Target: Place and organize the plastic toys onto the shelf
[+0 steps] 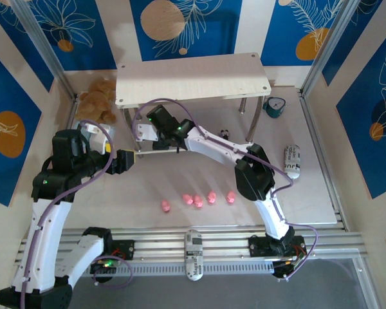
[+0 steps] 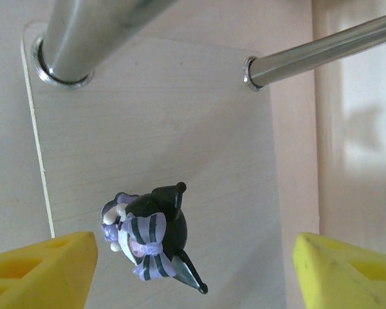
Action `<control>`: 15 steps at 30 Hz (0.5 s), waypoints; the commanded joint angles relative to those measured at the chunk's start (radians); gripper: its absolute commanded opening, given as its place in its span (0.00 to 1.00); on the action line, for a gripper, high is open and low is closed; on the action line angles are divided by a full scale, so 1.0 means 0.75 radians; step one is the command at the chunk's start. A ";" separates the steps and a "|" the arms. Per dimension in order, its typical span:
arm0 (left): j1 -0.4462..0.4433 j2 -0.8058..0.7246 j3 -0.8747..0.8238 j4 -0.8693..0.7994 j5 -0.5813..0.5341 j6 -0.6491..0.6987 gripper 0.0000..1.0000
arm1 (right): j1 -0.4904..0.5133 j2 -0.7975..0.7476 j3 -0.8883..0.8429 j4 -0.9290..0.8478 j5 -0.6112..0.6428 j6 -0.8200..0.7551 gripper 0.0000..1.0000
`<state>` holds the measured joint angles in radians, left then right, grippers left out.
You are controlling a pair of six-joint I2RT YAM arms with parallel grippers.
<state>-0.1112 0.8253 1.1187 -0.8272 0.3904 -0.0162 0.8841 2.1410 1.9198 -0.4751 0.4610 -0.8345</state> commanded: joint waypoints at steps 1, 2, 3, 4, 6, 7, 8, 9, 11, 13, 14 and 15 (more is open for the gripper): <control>0.022 -0.023 -0.011 0.001 0.035 0.016 0.87 | 0.031 -0.131 -0.032 0.033 -0.010 0.034 0.80; 0.023 -0.019 -0.011 0.001 0.038 0.014 0.87 | 0.039 -0.150 -0.044 0.024 -0.008 0.042 0.80; 0.022 -0.020 -0.009 0.000 0.040 0.012 0.87 | 0.048 -0.175 -0.059 0.012 -0.003 0.051 0.80; 0.022 -0.017 -0.005 -0.007 0.042 0.011 0.87 | 0.057 -0.201 -0.079 -0.002 0.008 0.063 0.80; 0.020 -0.013 -0.003 -0.021 0.051 0.011 0.87 | 0.077 -0.267 -0.124 -0.034 0.035 0.094 0.80; 0.022 -0.012 -0.001 -0.031 0.059 0.011 0.86 | 0.088 -0.310 -0.151 -0.065 0.050 0.126 0.80; 0.021 -0.012 -0.001 -0.039 0.064 0.010 0.86 | 0.096 -0.344 -0.169 -0.116 0.058 0.161 0.79; 0.022 -0.012 0.001 -0.052 0.075 0.008 0.85 | 0.104 -0.385 -0.179 -0.192 0.065 0.224 0.78; 0.022 -0.018 -0.009 -0.072 0.091 -0.004 0.83 | 0.113 -0.472 -0.219 -0.334 0.100 0.371 0.76; 0.021 -0.028 -0.041 -0.070 0.145 -0.048 0.80 | 0.116 -0.578 -0.297 -0.469 0.130 0.547 0.73; 0.021 -0.030 -0.061 -0.059 0.197 -0.075 0.78 | 0.114 -0.637 -0.339 -0.518 0.136 0.636 0.72; 0.020 -0.031 -0.092 -0.044 0.252 -0.112 0.76 | 0.107 -0.699 -0.383 -0.579 0.131 0.729 0.72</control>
<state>-0.1101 0.8146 1.0904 -0.8490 0.4683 -0.0483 0.9741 1.7168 1.6905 -0.7143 0.5224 -0.5217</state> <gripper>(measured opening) 0.770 0.718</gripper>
